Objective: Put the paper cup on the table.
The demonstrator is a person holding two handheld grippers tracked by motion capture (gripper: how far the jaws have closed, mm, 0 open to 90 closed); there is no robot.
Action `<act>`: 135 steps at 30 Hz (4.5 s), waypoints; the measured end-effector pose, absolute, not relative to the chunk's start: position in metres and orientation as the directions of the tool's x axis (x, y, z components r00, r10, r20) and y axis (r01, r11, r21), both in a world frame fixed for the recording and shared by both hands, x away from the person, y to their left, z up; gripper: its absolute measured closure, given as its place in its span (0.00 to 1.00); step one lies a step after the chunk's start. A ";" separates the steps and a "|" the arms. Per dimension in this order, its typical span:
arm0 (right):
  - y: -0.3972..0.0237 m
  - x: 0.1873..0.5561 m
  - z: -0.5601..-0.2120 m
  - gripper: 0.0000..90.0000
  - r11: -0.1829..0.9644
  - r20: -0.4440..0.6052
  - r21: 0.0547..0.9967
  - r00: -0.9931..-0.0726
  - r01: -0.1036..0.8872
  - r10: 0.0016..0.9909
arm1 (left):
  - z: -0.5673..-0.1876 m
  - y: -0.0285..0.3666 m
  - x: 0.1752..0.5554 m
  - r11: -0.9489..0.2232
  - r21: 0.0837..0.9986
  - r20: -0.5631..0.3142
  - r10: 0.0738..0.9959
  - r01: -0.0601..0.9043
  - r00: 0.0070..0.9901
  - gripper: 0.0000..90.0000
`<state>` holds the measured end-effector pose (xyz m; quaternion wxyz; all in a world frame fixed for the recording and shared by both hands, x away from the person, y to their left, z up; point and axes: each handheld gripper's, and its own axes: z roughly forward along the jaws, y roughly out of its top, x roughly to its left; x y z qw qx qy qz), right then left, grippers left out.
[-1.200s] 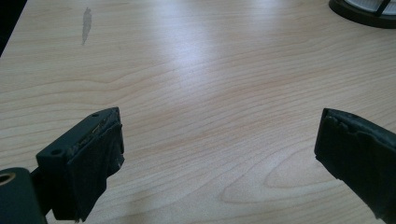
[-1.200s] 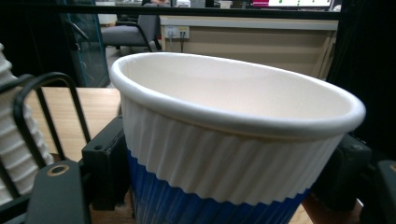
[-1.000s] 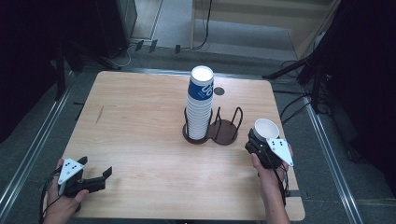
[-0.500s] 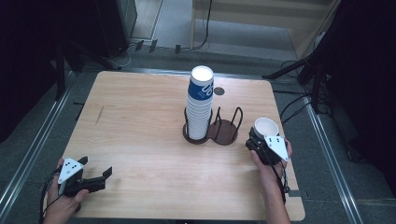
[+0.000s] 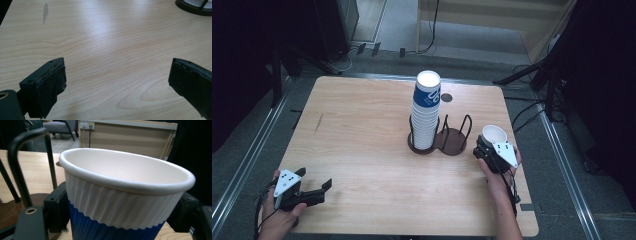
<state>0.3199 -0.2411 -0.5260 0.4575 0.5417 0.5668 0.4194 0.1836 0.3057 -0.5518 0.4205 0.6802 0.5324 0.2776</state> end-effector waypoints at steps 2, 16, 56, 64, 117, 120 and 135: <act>-0.241 0.322 -0.528 0.23 0.063 -0.067 0.968 0.007 0.244 0.998 | -0.552 0.306 0.184 -0.079 0.867 -0.070 0.958 0.491 0.279 0.02; -0.239 0.325 -0.535 0.22 0.067 -0.065 0.951 -0.018 0.301 0.998 | -0.552 0.306 0.184 -0.079 0.867 -0.071 0.958 0.491 0.279 0.02; -0.250 0.315 -0.536 0.00 0.003 0.017 0.942 -0.057 0.335 0.998 | -0.552 0.306 0.184 -0.087 0.866 -0.065 0.957 0.492 0.284 0.02; -0.250 0.307 -0.528 0.00 0.002 0.018 0.945 -0.058 0.327 0.998 | -0.552 0.306 0.184 -0.088 0.865 -0.065 0.956 0.494 0.284 0.02; -0.292 0.227 -0.518 0.00 0.030 -0.001 0.955 -0.098 0.295 0.995 | -0.552 0.305 0.184 -0.091 0.864 -0.062 0.957 0.496 0.284 0.02; -0.297 0.224 -0.521 0.00 0.034 -0.006 0.951 -0.091 0.307 0.996 | -0.552 0.305 0.184 -0.090 0.863 -0.063 0.957 0.497 0.283 0.02; -0.327 0.218 -0.535 0.00 0.017 -0.001 0.934 -0.046 0.356 0.999 | -0.552 0.305 0.184 -0.090 0.864 -0.063 0.957 0.496 0.283 0.02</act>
